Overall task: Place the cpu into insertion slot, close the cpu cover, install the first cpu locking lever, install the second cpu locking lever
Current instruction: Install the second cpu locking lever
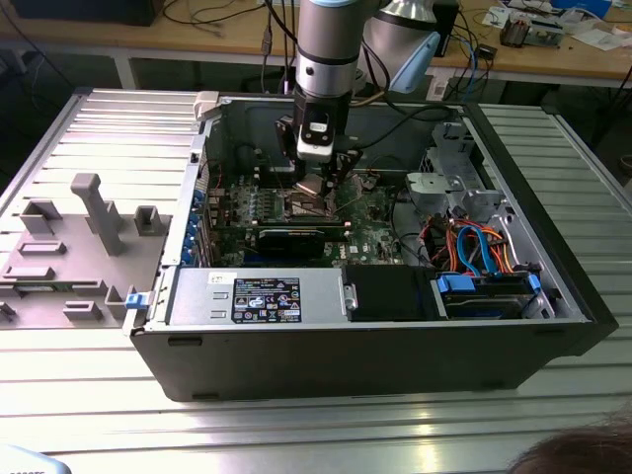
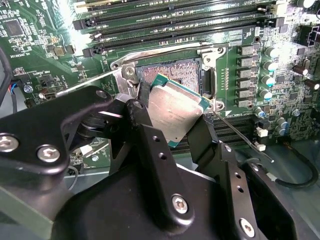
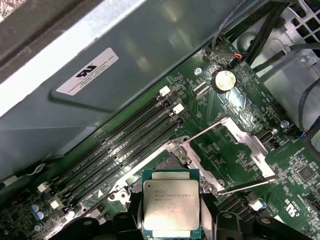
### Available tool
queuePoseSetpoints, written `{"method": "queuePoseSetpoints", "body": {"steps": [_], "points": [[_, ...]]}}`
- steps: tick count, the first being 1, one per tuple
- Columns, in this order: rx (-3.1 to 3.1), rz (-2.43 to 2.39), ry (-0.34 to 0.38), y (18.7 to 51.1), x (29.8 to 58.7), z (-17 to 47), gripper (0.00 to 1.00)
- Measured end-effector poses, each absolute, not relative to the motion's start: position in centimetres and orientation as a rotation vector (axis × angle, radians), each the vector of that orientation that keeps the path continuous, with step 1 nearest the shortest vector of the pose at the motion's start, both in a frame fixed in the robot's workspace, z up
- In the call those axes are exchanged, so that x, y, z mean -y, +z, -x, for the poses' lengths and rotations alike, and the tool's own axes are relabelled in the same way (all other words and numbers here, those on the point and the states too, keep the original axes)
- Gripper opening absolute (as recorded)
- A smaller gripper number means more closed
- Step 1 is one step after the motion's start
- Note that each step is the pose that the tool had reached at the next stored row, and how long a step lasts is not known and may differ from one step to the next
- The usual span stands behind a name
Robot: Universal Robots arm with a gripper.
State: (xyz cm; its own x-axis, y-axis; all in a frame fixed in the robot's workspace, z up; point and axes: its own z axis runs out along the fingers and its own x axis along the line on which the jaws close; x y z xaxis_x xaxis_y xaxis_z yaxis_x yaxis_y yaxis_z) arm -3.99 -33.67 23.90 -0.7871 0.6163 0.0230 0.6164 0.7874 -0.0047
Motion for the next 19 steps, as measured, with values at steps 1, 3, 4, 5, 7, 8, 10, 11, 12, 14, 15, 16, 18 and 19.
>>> {"method": "queuePoseSetpoints", "body": {"steps": [1,3,4,5,7,8,10,11,12,14,15,16,18,19], "points": [[2.947,1.020,-0.005,23.89,33.67,3.99,0.55],[2.944,1.028,-0.005,23.89,33.67,3.99,0.55],[2.943,1.031,-0.005,23.89,33.67,3.99,0.55],[2.941,1.036,-0.005,23.88,33.67,4.00,0.55],[2.939,1.042,-0.005,23.88,33.67,3.99,0.55],[2.937,1.047,-0.005,23.88,33.67,3.99,0.55],[2.934,1.056,-0.005,23.87,33.67,4.00,0.55],[2.932,1.062,-0.005,23.87,33.67,3.99,0.55],[2.931,1.065,-0.005,23.87,33.67,3.99,0.55],[2.929,1.071,-0.005,23.87,33.67,3.99,0.55],[2.928,1.074,-0.006,23.87,33.67,3.99,0.55],[2.926,1.079,-0.006,23.87,33.67,3.99,0.55],[2.922,1.090,-0.006,23.86,33.67,3.99,0.55],[2.920,1.094,-0.006,23.86,33.67,3.99,0.55]]}}
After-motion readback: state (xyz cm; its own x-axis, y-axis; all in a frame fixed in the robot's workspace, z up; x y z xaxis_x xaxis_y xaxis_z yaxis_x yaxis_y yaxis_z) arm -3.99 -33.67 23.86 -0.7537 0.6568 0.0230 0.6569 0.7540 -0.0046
